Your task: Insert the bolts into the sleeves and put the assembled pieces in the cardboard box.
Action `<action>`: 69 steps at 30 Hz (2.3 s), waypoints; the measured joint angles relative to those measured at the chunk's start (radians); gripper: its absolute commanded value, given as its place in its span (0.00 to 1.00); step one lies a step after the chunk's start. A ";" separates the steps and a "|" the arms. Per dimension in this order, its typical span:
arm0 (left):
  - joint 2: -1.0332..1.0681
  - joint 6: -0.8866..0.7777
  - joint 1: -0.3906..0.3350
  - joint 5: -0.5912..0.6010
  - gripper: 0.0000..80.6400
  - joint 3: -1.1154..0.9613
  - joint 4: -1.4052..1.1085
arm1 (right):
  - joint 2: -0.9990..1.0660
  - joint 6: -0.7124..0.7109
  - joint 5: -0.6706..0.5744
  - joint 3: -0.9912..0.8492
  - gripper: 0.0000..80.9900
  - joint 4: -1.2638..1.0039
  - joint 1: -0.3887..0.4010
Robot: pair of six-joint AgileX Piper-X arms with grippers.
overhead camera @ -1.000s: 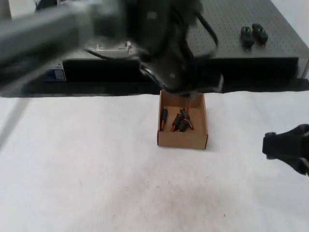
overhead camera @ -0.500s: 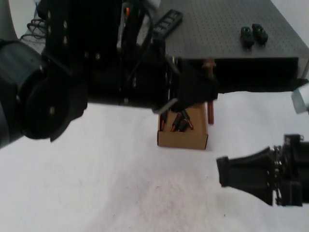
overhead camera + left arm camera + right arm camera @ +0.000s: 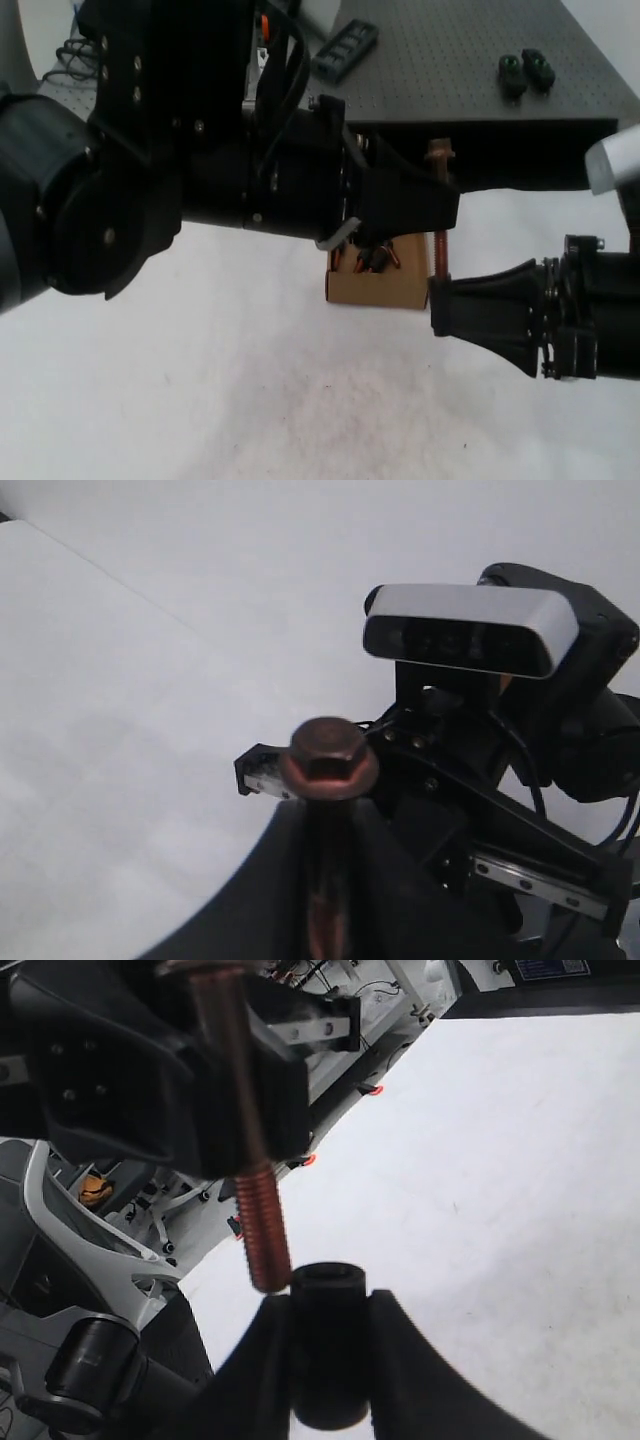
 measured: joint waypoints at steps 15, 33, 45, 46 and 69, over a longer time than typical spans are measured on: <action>0.000 0.000 0.011 -0.005 0.01 0.000 -0.004 | 0.000 -0.001 -0.095 0.007 0.02 -0.016 0.000; 0.000 -0.030 0.030 0.017 0.01 0.000 -0.004 | 0.002 0.007 -0.047 0.008 0.02 -0.130 0.003; 0.000 -0.059 0.030 0.072 0.01 -0.002 -0.005 | 0.002 0.036 -0.050 0.008 0.02 -0.170 0.003; 0.000 -0.059 0.030 0.075 0.01 -0.002 -0.005 | 0.002 0.036 -0.050 0.008 0.02 -0.179 0.003; -0.065 -0.040 0.057 -0.657 0.03 0.041 0.370 | 0.671 -0.129 0.540 -0.353 0.02 -0.182 -0.056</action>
